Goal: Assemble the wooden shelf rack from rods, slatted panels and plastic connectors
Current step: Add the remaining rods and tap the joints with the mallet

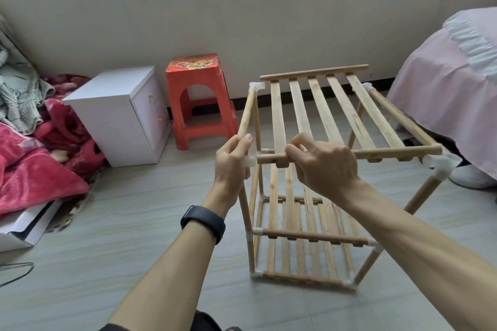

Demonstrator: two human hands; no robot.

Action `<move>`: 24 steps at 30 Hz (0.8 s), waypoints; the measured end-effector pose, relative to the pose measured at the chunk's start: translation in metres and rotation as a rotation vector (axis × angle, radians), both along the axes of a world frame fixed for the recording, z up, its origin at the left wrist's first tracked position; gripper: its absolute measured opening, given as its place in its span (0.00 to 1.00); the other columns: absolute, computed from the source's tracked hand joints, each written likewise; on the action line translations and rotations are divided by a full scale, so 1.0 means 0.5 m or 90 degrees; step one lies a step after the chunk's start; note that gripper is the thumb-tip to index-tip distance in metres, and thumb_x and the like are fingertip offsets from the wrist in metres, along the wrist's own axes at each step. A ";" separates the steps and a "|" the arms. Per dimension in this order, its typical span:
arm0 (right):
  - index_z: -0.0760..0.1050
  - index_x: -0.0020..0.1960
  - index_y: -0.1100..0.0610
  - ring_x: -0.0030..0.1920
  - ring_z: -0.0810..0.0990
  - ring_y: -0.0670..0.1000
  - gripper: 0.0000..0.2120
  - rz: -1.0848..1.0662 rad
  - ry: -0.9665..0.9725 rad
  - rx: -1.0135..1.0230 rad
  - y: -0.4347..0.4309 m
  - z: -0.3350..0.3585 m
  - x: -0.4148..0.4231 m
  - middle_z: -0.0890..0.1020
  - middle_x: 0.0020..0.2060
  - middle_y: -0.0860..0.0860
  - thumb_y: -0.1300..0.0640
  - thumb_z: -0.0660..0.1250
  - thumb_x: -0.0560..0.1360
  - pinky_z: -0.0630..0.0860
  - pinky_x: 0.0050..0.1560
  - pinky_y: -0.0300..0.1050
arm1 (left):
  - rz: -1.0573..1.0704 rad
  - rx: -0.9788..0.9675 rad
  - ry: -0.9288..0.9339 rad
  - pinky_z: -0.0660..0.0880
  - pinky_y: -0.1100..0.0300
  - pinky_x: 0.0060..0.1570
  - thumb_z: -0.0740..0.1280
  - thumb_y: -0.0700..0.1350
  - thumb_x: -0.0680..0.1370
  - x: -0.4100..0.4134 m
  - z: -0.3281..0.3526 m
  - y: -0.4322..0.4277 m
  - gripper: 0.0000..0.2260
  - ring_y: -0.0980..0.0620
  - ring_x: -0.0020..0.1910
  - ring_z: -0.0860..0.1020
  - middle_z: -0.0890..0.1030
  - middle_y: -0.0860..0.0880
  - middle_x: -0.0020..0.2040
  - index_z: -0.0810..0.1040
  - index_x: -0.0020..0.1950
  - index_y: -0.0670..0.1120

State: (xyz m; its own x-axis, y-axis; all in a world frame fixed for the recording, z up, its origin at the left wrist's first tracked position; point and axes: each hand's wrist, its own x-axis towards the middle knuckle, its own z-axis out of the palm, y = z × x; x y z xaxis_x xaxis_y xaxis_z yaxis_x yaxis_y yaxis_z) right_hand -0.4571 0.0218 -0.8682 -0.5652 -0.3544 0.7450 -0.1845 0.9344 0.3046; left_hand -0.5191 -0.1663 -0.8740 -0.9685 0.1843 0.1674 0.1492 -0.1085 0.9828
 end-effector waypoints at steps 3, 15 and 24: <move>0.77 0.40 0.57 0.22 0.64 0.46 0.17 0.019 -0.008 0.004 -0.005 -0.010 0.008 0.78 0.36 0.50 0.56 0.61 0.85 0.60 0.22 0.38 | 0.015 0.007 0.008 0.66 0.62 0.25 0.64 0.49 0.83 -0.002 0.000 0.004 0.13 0.54 0.26 0.65 0.66 0.52 0.28 0.72 0.40 0.45; 0.76 0.40 0.58 0.21 0.67 0.49 0.21 -0.028 -0.065 -0.032 -0.035 0.016 0.012 0.78 0.37 0.51 0.53 0.55 0.87 0.66 0.21 0.39 | 0.044 -0.030 0.047 0.64 0.58 0.28 0.63 0.48 0.84 0.004 -0.006 0.014 0.16 0.54 0.27 0.63 0.64 0.52 0.29 0.69 0.36 0.48; 0.70 0.36 0.58 0.20 0.65 0.52 0.15 -0.145 -0.155 -0.053 -0.072 0.023 0.019 0.75 0.34 0.52 0.64 0.60 0.81 0.65 0.24 0.39 | 0.105 -0.064 0.083 0.64 0.55 0.30 0.62 0.52 0.84 0.008 -0.012 0.022 0.20 0.53 0.29 0.63 0.64 0.52 0.29 0.70 0.41 0.37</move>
